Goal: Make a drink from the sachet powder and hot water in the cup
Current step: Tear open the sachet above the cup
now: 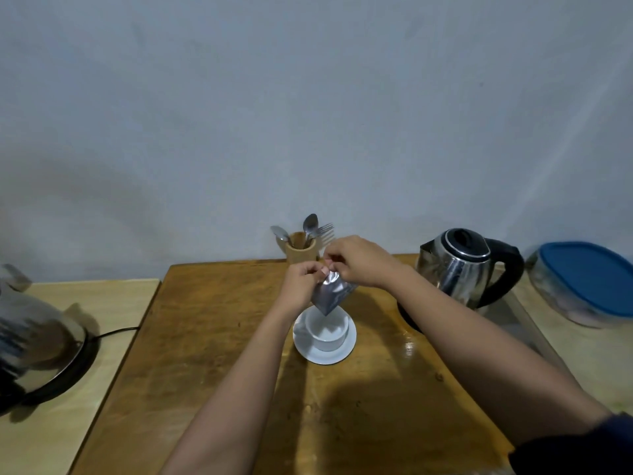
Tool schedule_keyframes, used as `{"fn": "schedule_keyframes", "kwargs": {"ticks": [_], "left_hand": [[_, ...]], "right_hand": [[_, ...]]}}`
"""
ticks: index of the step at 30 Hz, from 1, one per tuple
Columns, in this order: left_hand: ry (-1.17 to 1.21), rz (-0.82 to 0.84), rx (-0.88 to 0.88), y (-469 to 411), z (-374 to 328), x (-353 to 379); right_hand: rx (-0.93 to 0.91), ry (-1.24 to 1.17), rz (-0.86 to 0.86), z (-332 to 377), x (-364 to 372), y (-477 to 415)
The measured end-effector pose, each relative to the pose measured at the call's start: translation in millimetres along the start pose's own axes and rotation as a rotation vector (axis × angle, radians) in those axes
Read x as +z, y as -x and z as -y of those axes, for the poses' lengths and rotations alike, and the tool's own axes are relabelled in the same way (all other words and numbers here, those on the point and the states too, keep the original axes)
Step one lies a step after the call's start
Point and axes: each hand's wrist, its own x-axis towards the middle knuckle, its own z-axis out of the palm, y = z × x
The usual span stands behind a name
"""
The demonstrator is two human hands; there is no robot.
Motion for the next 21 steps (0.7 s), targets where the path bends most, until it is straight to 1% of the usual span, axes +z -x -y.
{"fn": "schedule_keyframes", "kwargs": {"ticks": [5, 10, 14, 17, 21], "left_hand": [[0.066, 0.003, -0.059, -3, -5, -5], [0.131, -0.050, -0.119, -10, -7, -7], [0.177, -0.068, -0.160, -13, -9, -4], [0.198, -0.086, -0.181, -14, -11, -1], [0.190, -0.081, -0.172, -13, -13, 0]], "right_hand": [[-0.097, 0.061, -0.079, -4, 5, -7], [-0.224, 0.153, -0.213, -11, 12, -12], [-0.312, 0.174, -0.316, -14, 13, -9], [-0.335, 0.186, -0.374, -17, 12, -7], [-0.358, 0.143, -0.386, -20, 11, -4]]}}
